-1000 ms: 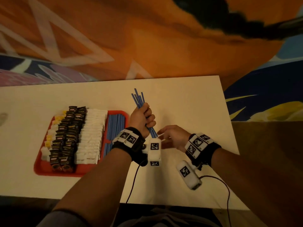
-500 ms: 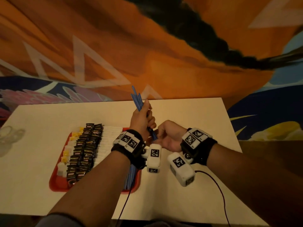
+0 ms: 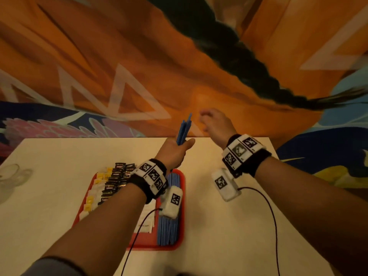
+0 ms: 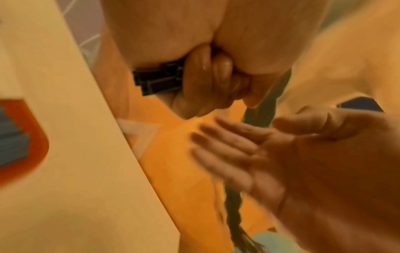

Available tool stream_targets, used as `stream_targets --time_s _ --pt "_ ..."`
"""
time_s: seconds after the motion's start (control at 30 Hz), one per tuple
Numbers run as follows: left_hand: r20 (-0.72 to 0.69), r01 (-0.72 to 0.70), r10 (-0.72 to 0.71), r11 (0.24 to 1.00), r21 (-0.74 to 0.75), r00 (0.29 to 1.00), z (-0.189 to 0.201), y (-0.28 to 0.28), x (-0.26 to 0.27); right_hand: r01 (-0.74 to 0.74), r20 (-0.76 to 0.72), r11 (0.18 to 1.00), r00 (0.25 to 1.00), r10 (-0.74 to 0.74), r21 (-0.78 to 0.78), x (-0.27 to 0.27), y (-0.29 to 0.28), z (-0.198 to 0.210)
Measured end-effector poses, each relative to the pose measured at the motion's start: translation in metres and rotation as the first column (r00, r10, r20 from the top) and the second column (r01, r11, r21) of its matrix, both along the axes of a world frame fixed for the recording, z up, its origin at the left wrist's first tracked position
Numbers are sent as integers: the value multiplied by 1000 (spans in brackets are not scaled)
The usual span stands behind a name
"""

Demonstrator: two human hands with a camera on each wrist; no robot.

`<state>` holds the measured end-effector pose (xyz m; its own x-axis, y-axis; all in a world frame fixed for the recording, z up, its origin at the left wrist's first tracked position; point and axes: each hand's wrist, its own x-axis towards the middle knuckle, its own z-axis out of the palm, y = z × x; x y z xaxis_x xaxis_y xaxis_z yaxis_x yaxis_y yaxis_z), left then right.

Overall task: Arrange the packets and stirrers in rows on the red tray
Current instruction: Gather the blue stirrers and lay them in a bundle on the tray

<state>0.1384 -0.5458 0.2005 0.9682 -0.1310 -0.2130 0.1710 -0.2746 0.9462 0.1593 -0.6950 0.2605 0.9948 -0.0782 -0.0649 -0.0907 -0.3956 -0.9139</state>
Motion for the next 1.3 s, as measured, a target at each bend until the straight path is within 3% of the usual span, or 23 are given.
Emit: stream_targets --time_s 0.03,0.1,0.27,0.33,0.4,0.5,0.67,0.9,0.97,1.07,1.13,1.2,1.3 --pt "51 61 -68 990 128 996 5 4 2 18 83 998 996 -13 -65 2 4 9" --pt "107 158 -203 931 329 973 18 8 6 -74 100 981 991 93 -180 -1 20 19" --pt "116 240 -354 807 539 928 44 24 16 -325 -30 858 939 342 -398 -7 38 26" --pt "80 250 -380 737 628 921 45 34 22 -426 -89 743 889 449 -516 -7 34 35" --pt "41 261 -415 643 720 909 49 38 27 -499 -179 559 830 528 -662 -9 35 41" --pt "69 185 -459 486 854 886 61 38 30 -460 -241 353 823 514 -815 -13 46 41" --pt "123 74 -409 434 898 904 75 31 32 -302 -149 308 889 434 -902 -10 51 33" --pt "167 113 -440 542 833 882 79 28 30 -198 -66 293 912 404 -935 -8 44 36" --pt "187 179 -464 638 749 866 87 35 31 -205 -76 310 922 381 -928 -4 38 36" --pt "270 251 -365 892 377 891 94 49 31 -216 -98 358 942 320 -909 3 26 37" --pt "341 174 -206 977 124 917 91 53 28 -216 -104 401 954 282 -890 6 20 38" --pt "336 98 -61 991 -94 940 84 49 24 -211 -102 446 961 256 -870 7 19 40" --pt "243 63 7 957 -282 970 72 36 20 -214 -93 486 961 260 -848 6 19 42"
